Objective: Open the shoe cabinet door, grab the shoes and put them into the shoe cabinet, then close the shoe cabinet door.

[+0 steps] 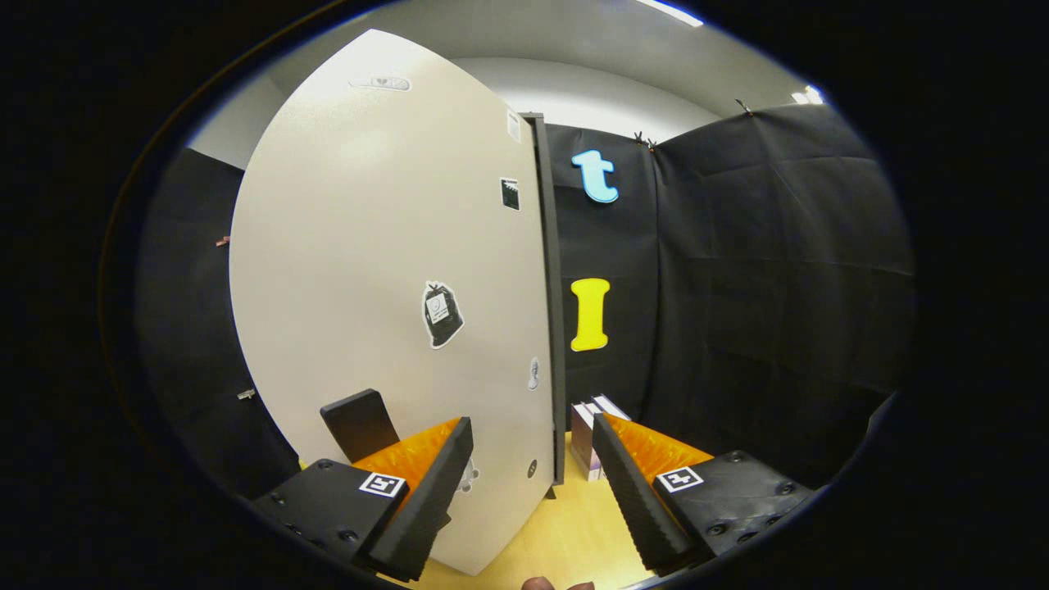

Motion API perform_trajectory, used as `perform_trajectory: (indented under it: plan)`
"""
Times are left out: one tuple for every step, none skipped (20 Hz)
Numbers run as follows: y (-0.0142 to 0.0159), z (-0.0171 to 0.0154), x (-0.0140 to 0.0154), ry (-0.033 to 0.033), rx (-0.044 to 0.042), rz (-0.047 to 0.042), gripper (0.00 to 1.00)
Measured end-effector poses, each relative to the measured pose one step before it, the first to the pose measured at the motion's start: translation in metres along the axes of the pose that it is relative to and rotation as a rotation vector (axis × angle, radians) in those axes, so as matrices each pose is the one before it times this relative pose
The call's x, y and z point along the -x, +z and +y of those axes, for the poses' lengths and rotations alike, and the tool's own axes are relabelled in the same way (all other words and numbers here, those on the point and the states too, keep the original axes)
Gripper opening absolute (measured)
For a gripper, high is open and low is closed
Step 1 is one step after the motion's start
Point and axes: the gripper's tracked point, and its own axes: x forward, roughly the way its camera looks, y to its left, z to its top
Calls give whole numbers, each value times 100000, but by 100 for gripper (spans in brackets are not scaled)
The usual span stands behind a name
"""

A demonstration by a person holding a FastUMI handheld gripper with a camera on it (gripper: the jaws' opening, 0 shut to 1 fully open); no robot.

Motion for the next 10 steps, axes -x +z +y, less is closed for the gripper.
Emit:
perform_trajectory:
  plan:
    - [-135, 1196, -391, 1709, -6, 301, 95]
    - [-76, 1184, -341, 1639, 489, 274, 95]
    - [-54, 1222, -241, 2048, 620, 169, 96]
    - [-45, 1207, -90, 1678, 1105, 99, 96]
    - [186, 946, 5, 1140, 1422, -474, 97]
    - [183, 795, 41, 947, 1221, -622, 97]
    - [46, 640, 227, 413, 425, -705, 97]
    - [40, 398, 192, 368, -318, -409, 97]
    - [106, 207, 13, 13, -490, -20, 97]
    - [133, 279, 151, 231, -540, -165, 97]
